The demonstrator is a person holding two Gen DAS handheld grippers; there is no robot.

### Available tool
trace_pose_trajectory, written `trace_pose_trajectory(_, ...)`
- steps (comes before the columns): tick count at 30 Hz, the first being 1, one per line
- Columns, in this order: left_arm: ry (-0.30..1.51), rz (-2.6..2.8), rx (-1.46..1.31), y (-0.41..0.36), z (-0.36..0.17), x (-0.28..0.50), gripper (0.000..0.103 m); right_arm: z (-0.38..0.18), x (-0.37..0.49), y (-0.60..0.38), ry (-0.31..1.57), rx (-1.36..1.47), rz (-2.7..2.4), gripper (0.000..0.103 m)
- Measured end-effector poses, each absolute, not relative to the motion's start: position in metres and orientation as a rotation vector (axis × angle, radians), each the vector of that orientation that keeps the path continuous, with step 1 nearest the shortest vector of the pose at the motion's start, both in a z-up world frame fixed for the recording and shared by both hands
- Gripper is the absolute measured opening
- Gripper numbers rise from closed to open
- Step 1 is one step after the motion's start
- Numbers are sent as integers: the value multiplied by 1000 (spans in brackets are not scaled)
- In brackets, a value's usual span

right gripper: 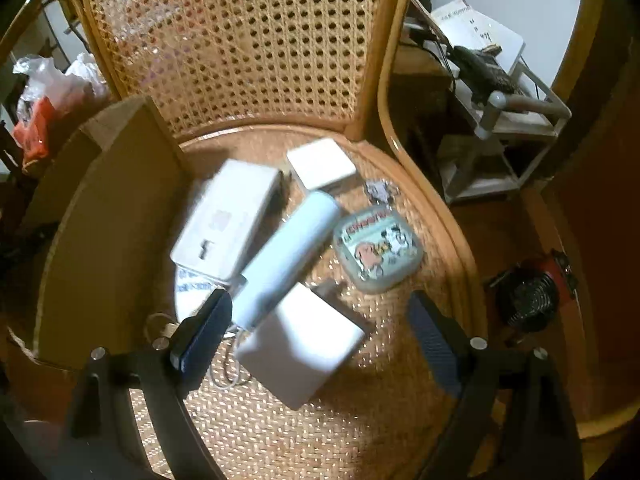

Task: Organize rigid objects
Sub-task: 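Move the right gripper back over the chair seat to the white charger cube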

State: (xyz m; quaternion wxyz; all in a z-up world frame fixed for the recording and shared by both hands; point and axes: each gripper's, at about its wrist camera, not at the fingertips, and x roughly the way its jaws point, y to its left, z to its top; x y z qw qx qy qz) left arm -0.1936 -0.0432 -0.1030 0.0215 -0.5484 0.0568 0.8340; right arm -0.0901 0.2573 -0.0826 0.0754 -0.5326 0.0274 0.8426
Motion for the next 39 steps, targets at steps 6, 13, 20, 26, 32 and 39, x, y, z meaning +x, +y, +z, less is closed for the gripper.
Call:
trace_pose_trajectory(6, 170, 2586, -1699, -45, -101, -193, 8, -97, -90, 267, 185, -1606, 2459, 94)
trace_pose_trajectory(13, 175, 2586, -1697, -47, -101, -191, 8, -101, -90, 278, 389, -1639, 2376, 94)
trace_pose_trajectory(20, 177, 2587, -1697, -46, -101, -191, 8, -101, -89, 274, 374, -1597, 2338, 94)
trace_pose_trajectory(26, 175, 2588, -1697, -46, -101, -191, 8, -105, -89, 262, 285, -1624, 2286, 94)
trace_pose_trajectory(32, 167, 2587, -1697, -45, -101, -191, 8, -106, -87, 248, 190, -1643, 2298, 64)
trace_pose_trajectory(39, 167, 2587, -1689, -44, -101, -190, 8, -101, -78, 248, 206, -1658, 2326, 55)
